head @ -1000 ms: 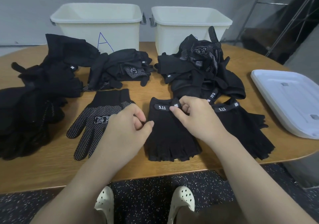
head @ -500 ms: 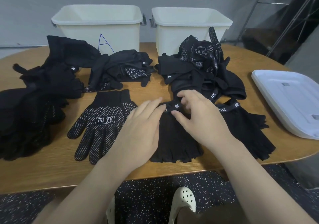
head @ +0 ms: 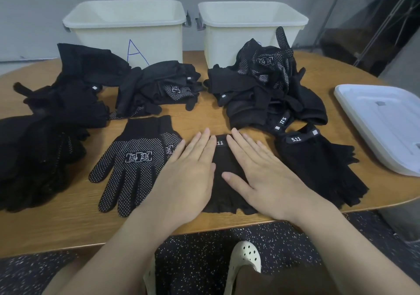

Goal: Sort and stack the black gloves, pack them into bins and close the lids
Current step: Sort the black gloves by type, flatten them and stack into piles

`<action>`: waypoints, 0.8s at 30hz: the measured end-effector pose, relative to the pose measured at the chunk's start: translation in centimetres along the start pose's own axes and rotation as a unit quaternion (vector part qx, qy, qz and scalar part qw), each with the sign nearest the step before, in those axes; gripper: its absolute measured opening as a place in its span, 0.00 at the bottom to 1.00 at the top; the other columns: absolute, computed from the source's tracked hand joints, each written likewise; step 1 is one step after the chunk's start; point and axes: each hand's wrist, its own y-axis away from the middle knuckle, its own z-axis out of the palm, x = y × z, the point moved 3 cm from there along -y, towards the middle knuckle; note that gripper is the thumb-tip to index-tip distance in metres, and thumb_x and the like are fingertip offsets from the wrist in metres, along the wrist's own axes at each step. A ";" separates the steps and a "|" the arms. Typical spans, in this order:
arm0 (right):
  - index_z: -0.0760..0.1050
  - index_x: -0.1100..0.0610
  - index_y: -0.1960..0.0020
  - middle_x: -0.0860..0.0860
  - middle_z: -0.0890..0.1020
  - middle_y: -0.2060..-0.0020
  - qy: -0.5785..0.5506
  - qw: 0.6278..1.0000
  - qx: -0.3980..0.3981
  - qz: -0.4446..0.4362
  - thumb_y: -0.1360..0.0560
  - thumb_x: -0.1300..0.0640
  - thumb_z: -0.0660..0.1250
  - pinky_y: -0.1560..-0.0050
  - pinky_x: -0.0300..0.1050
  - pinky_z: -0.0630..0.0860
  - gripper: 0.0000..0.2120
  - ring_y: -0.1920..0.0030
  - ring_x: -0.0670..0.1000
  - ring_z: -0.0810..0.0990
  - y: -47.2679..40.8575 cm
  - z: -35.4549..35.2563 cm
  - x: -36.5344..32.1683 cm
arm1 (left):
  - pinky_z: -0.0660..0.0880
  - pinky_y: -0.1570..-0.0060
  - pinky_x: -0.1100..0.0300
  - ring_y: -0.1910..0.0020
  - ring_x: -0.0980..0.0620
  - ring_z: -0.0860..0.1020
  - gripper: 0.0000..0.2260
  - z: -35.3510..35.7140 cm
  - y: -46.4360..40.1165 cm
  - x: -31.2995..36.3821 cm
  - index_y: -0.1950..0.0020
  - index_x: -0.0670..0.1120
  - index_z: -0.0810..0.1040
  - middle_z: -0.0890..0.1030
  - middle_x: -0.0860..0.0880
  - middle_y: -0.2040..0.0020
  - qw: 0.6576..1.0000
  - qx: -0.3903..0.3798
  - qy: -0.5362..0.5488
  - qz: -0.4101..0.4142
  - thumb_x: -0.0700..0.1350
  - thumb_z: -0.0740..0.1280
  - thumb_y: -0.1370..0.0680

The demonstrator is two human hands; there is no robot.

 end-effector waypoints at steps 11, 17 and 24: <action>0.59 0.52 0.18 0.49 0.70 0.24 -0.085 0.982 0.129 0.112 0.18 0.35 0.45 0.27 0.45 0.62 0.34 0.24 0.49 0.67 -0.1 -2.3 -1.1 | 0.53 0.19 0.53 0.26 0.52 0.70 0.29 -2.2 -0.9 -0.9 0.20 0.46 0.65 0.78 0.48 0.30 0.991 0.063 0.106 -0.047 0.59 0.45 0.16; 0.71 0.56 0.31 0.52 0.78 0.40 -0.065 0.970 0.149 0.180 0.16 0.41 0.55 0.42 0.48 0.71 0.23 0.38 0.54 0.74 -1.5 -2.6 -0.5 | 0.73 0.34 0.46 0.40 0.46 0.80 0.17 -2.4 -2.7 -1.7 0.28 0.48 0.76 0.84 0.48 0.43 0.966 0.119 0.197 -0.114 0.49 0.63 0.16; 0.74 0.59 0.36 0.53 0.76 0.41 -0.082 0.970 0.080 0.214 0.21 0.36 0.64 0.45 0.47 0.71 0.28 0.38 0.55 0.75 -1.9 -2.5 0.3 | 0.63 0.28 0.52 0.33 0.50 0.71 0.24 -2.2 -3.4 -1.7 0.26 0.50 0.73 0.77 0.54 0.35 0.988 0.049 0.115 -0.095 0.56 0.69 0.20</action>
